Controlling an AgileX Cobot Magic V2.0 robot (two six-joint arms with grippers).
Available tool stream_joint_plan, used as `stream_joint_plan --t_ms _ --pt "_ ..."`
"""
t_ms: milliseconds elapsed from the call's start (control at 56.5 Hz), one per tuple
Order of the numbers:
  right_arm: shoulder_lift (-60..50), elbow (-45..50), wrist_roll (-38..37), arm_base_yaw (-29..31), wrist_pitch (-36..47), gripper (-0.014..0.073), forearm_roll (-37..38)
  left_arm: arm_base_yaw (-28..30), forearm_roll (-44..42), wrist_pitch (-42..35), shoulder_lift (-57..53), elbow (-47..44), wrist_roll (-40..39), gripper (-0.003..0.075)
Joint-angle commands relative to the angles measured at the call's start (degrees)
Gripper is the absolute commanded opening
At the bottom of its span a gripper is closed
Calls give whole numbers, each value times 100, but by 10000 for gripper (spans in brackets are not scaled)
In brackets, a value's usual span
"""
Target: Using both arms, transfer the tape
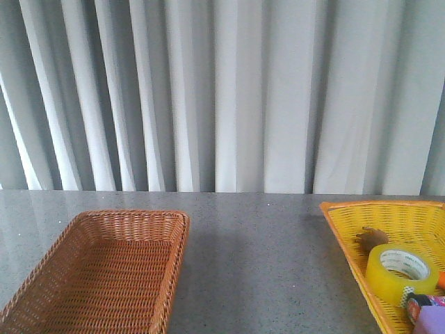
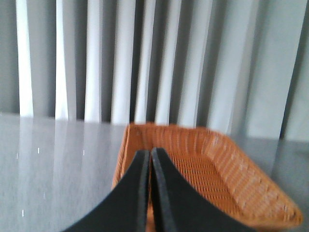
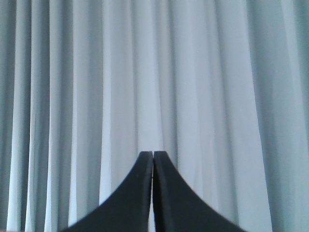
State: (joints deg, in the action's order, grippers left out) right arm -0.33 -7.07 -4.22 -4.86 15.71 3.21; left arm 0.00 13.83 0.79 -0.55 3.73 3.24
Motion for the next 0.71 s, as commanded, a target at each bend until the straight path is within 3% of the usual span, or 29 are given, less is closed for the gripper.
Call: stream_joint_plan --t_ms 0,177,354,691 --pt "411 -1013 -194 -11 -245 -7 411 0 -65 -619 170 898 105 -6" --pt "2171 -3074 -236 -11 -1720 -7 411 0 4 -325 2013 2717 50 -6" --pt "4169 -4870 -163 -11 -4235 -7 427 -4 -1 1697 4898 5410 50 -6" --pt "5450 -5297 -259 -11 -4511 -7 742 0 9 5769 8788 9081 48 -6"
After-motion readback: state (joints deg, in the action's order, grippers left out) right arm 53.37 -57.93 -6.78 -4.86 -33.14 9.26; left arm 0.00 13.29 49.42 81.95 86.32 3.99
